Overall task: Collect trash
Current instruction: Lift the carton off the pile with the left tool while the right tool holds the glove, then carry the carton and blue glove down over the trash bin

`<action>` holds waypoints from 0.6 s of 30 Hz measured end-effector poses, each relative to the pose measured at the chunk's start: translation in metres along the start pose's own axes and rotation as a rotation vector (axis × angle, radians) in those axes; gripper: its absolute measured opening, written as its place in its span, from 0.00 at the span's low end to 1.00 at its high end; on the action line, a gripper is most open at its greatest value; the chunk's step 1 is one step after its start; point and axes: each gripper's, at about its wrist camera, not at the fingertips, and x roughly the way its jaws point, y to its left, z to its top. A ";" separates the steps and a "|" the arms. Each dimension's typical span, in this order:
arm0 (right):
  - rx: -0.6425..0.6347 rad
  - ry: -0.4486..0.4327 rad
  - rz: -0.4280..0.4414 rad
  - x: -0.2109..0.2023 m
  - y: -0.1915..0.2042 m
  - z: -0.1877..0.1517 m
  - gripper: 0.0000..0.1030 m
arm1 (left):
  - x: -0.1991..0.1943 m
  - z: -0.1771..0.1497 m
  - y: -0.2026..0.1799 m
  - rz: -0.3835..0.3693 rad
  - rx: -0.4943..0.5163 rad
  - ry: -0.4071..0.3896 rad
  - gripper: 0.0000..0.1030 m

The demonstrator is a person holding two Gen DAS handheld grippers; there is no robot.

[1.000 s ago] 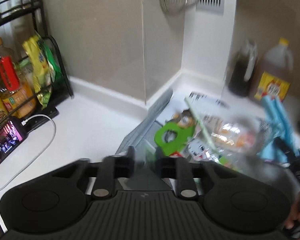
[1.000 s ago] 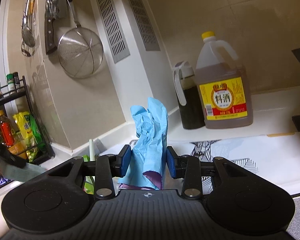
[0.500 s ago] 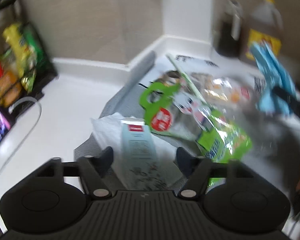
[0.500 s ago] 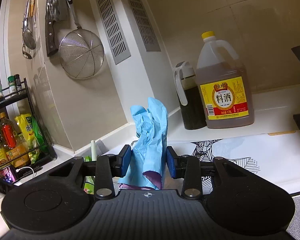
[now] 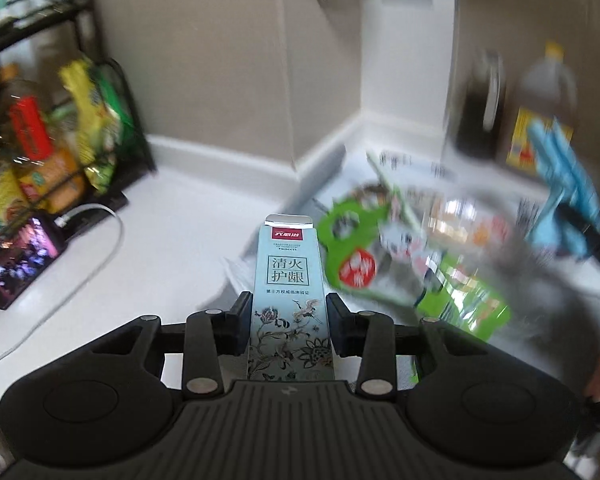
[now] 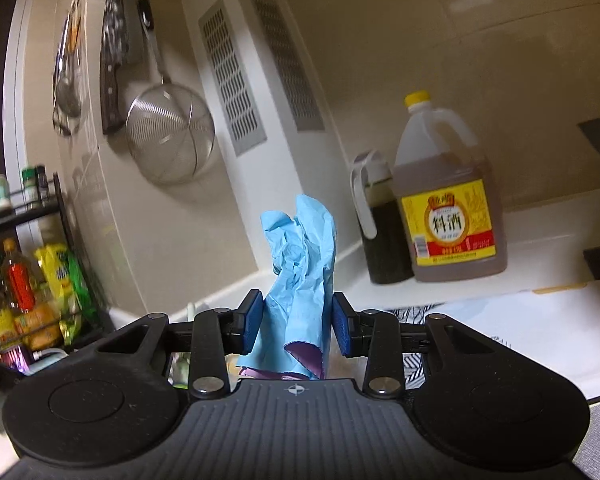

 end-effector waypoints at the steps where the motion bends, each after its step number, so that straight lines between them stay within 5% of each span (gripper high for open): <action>1: 0.002 -0.004 0.001 0.000 0.000 0.000 0.38 | -0.012 -0.002 0.005 -0.001 -0.016 -0.021 0.42; 5: -0.002 -0.003 0.025 0.001 0.001 0.000 0.38 | -0.059 -0.027 0.020 0.027 -0.035 -0.073 0.42; 12: 0.026 -0.006 0.025 -0.006 -0.002 0.000 0.38 | -0.129 -0.118 0.044 0.062 -0.038 -0.067 0.42; 18: -0.013 0.007 0.081 -0.075 0.021 0.013 0.38 | -0.157 -0.188 0.061 0.108 -0.049 -0.059 0.42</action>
